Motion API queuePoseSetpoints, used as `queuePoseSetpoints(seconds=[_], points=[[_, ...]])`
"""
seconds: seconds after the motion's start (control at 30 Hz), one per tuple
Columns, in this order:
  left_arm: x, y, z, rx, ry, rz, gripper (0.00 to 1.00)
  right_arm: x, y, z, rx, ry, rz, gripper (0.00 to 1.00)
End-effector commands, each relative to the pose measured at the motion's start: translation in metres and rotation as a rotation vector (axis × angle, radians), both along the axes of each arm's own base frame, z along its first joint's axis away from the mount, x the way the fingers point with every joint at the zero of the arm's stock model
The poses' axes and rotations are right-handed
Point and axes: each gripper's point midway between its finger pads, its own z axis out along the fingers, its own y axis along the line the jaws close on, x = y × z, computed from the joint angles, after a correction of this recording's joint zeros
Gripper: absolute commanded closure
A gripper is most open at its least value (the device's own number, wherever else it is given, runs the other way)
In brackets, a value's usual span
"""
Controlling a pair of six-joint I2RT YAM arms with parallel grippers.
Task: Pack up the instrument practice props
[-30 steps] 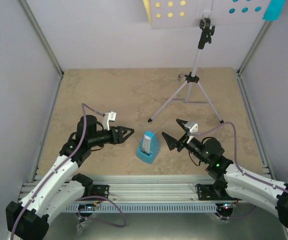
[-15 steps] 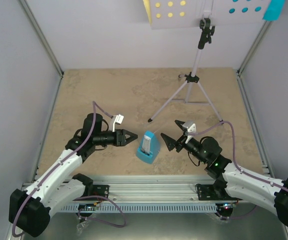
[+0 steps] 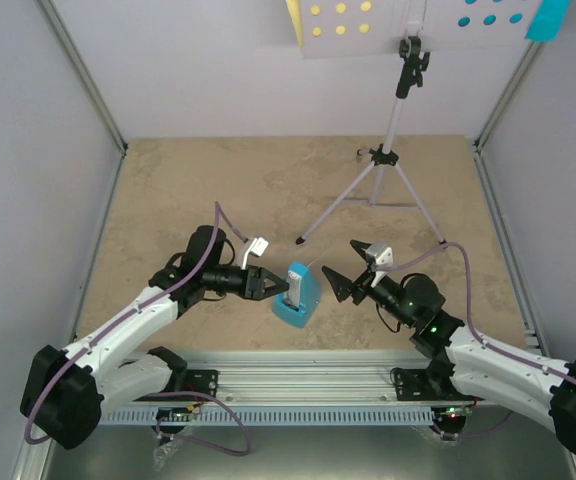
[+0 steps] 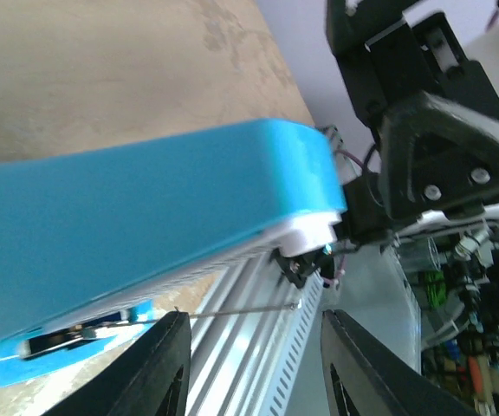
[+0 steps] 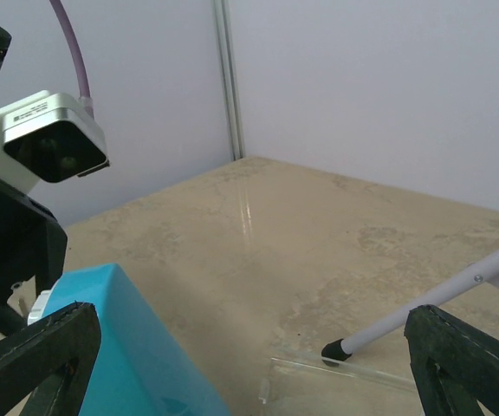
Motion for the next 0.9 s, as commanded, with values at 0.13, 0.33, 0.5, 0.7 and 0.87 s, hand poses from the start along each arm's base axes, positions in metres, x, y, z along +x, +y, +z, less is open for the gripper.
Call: queuePoseSetpoints(seconds=[0.13,0.33,0.5,0.7,0.87], points=[[-0.013,-0.014,0.011,-0.023,-0.066,-0.109,0.56,-0.006,0.004,0.013,0.035,-0.029,0.042,0.02],[-0.011,-0.014,0.009,-0.026,-0.08,-0.095,0.54,-0.03,0.02,0.019,0.04,-0.113,0.199,0.02],[-0.008,-0.015,0.01,-0.032,-0.091,-0.089,0.49,-0.049,0.026,0.021,0.033,-0.195,0.266,0.02],[0.001,-0.01,0.017,0.002,-0.153,-0.03,0.39,-0.055,0.03,0.021,0.019,-0.218,0.284,0.02],[0.015,0.002,0.033,0.075,-0.254,0.061,0.28,-0.058,0.031,0.021,0.003,-0.248,0.262,0.02]])
